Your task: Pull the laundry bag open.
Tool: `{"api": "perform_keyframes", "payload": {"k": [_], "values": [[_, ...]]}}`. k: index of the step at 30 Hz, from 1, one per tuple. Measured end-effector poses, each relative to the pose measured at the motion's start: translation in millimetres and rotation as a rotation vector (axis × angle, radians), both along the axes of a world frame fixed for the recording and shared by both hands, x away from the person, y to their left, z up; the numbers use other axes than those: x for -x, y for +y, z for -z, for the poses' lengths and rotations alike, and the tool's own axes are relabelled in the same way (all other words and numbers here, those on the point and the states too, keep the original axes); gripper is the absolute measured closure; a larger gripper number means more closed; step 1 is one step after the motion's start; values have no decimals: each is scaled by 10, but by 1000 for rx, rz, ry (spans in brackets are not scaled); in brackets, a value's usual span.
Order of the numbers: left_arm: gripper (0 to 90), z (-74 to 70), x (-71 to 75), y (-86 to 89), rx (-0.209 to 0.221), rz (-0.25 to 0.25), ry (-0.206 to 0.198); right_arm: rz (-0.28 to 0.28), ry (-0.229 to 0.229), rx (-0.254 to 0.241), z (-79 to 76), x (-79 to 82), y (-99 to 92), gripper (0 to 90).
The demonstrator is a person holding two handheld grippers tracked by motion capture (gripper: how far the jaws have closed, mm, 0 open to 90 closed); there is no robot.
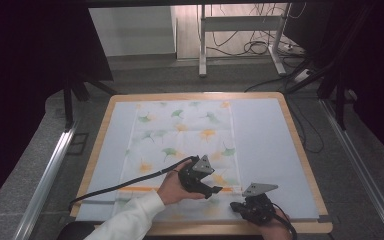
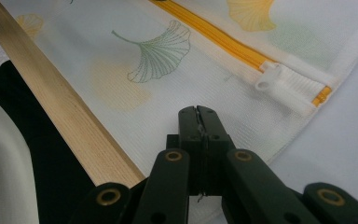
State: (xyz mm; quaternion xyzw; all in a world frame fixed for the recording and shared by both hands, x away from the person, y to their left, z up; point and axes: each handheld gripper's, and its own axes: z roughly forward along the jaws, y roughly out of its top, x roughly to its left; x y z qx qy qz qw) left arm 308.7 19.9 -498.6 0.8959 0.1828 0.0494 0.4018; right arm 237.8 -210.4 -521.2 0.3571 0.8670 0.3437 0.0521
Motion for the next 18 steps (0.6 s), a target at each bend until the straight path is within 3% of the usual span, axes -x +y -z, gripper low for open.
{"api": "perform_keyframes", "payload": {"k": [1, 3, 5, 8, 9, 14, 18], "values": [[331, 9, -18, -28, -37, 7, -23, -1, 1, -3, 1, -2, -2, 893], [333, 17, -13, -92, -62, 23, -44, -2, 2, -8, 4, -9, -6, 893], [332, 15, -12, -120, -51, 33, -35, -4, 2, -7, 5, -11, -7, 893], [335, 7, -17, -205, -68, 46, -49, -4, 2, -6, 5, -9, -7, 893], [340, 8, -28, -235, -50, 51, -37, -4, 2, -7, 5, -10, -9, 893], [345, 45, -68, -258, -40, 40, -22, -6, 5, -8, 5, -10, -11, 893], [338, 92, -74, -319, -86, 72, -41, -4, 11, -12, 6, -14, -14, 893]]}}
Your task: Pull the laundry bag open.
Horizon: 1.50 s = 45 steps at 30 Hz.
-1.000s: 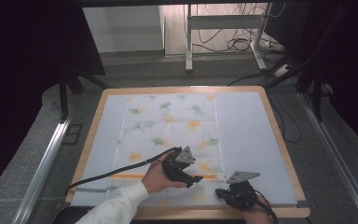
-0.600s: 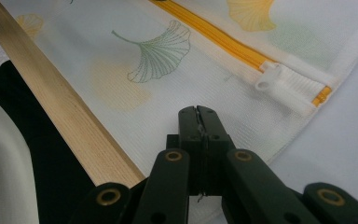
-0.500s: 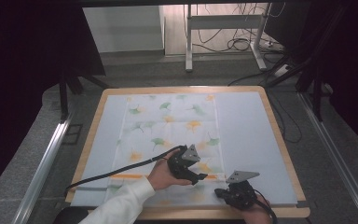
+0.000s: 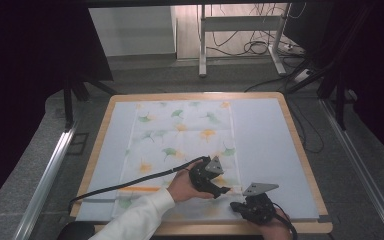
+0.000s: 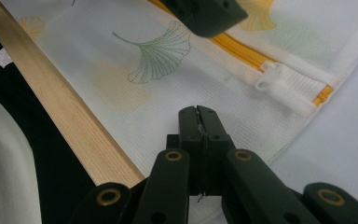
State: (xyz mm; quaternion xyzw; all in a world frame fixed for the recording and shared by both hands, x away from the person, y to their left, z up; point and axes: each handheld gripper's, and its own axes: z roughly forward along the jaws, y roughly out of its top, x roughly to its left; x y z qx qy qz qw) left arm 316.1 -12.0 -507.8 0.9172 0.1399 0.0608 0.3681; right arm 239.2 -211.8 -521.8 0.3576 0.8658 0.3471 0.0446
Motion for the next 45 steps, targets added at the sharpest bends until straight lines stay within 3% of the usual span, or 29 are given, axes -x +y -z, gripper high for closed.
{"api": "perform_keyframes", "payload": {"k": [3, 8, 12, 22, 23, 29, 32, 39, 40, 45], "values": [[336, -11, 36, -94, -6, 37, -9, 1, 3, -1, -1, -2, -3, 893], [341, -14, 51, -197, -15, 51, -26, 6, 6, -4, 0, 2, -4, 893], [348, 35, -6, -207, -26, 38, -15, 1, 4, -5, 3, -2, -8, 893], [353, 117, -42, -257, -13, 62, 6, 3, 5, -10, 5, -5, -9, 893], [354, 130, -21, -307, -41, 77, -12, 3, 7, -10, 6, -6, -9, 893], [397, 124, 21, -428, -61, 85, -43, 3, 6, -10, 6, -3, -10, 892], [419, 131, -35, -411, -60, 79, -18, 0, 7, -9, 5, -4, -13, 893], [409, 99, -79, -315, -11, 97, 31, -1, 12, -12, 5, -6, -15, 893], [409, 85, -88, -293, -32, 116, 21, -1, 12, -12, 5, -7, -15, 893], [409, 100, -74, -293, -40, 138, 25, 1, 11, -14, 7, -7, -13, 893]]}}
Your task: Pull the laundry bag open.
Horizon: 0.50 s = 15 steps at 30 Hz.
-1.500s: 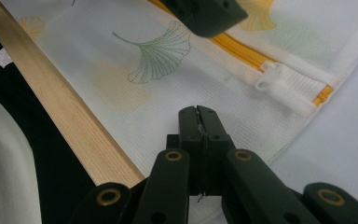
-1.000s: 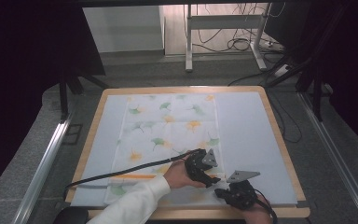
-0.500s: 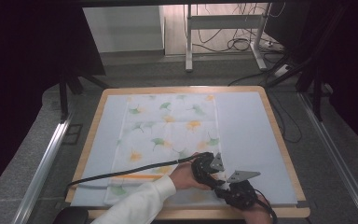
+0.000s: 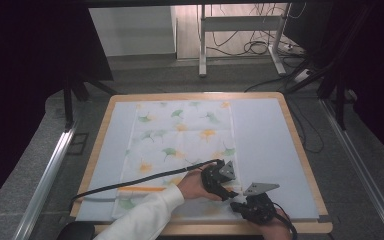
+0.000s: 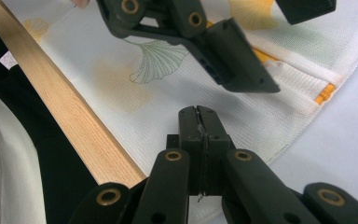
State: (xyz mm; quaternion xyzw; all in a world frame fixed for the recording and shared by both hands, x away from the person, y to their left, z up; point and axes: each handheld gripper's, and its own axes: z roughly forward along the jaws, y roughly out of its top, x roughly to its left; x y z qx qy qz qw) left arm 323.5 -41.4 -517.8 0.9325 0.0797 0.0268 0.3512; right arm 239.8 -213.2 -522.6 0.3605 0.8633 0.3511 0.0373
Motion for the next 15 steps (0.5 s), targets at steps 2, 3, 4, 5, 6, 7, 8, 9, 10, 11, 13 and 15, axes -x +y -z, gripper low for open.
{"api": "perform_keyframes", "payload": {"k": [2, 3, 4, 5, 6, 7, 8, 9, 10, 11, 13, 15], "values": [[417, 18, -7, -4, -7, 0, -5, -2, 2, 0, 0, -1, -2, 893], [422, 28, -14, -7, -9, 0, -9, -3, 1, 0, 0, -1, -3, 893], [429, 30, -24, -7, -17, 4, -12, -2, 1, -1, 0, -1, -2, 893], [432, 39, -27, -11, -6, -2, -6, -2, 1, -1, 0, -1, -2, 893], [436, 42, -31, -15, 0, -3, -4, -3, 1, 0, 0, -2, -3, 893], [441, 44, -35, -20, 5, -4, -2, -3, 2, -1, 0, -3, -4, 893], [445, 44, -35, -20, 5, -4, -2, -3, 2, -1, 0, -3, -4, 893], [445, 44, -44, -24, 5, -1, -2, -3, 3, -1, 0, -3, -4, 893], [450, 52, -64, -32, 17, -7, 8, -2, 4, -2, 0, -2, -4, 893], [454, 52, -64, -32, 17, -7, 8, -2, 4, -2, 0, -2, -4, 893], [465, 65, -103, -40, 35, -21, 26, -3, 1, -1, 1, -4, -4, 893], [476, 69, -121, -41, 39, -18, 40, -3, 1, -2, 1, -5, -5, 893]]}}
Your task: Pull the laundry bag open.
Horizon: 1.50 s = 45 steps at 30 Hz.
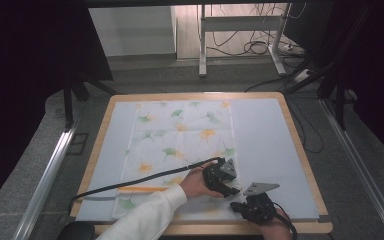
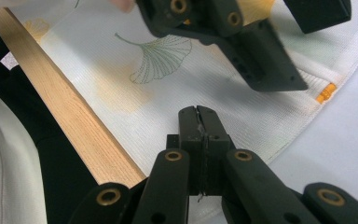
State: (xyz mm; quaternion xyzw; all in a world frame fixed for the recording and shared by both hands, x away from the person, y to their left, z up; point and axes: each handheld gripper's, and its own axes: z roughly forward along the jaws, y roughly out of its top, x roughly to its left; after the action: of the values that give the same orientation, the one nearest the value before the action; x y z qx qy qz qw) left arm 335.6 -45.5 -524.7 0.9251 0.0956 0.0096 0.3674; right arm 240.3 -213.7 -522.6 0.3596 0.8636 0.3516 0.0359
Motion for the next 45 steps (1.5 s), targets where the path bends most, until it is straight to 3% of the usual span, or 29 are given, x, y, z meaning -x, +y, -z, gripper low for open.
{"api": "perform_keyframes", "payload": {"k": [9, 15, 20, 28, 34, 45], "values": [[590, -42, -38, 17, 19, -10, 38, 1, 4, -3, 0, -1, 0, 893], [720, -32, -42, 10, 28, -1, 76, 1, 3, -2, 1, -1, 2, 893], [797, -20, -28, 2, 35, 5, 84, 2, 1, -2, 2, -2, 5, 893], [869, -27, 12, 2, 32, -3, 66, -2, -1, 1, 0, -4, 4, 893], [897, -49, 64, 13, 13, -38, 34, -3, -3, 4, -2, -3, 8, 893], [900, -48, 92, 9, 21, -64, 32, 0, -3, 4, -5, -11, 17, 893]]}}
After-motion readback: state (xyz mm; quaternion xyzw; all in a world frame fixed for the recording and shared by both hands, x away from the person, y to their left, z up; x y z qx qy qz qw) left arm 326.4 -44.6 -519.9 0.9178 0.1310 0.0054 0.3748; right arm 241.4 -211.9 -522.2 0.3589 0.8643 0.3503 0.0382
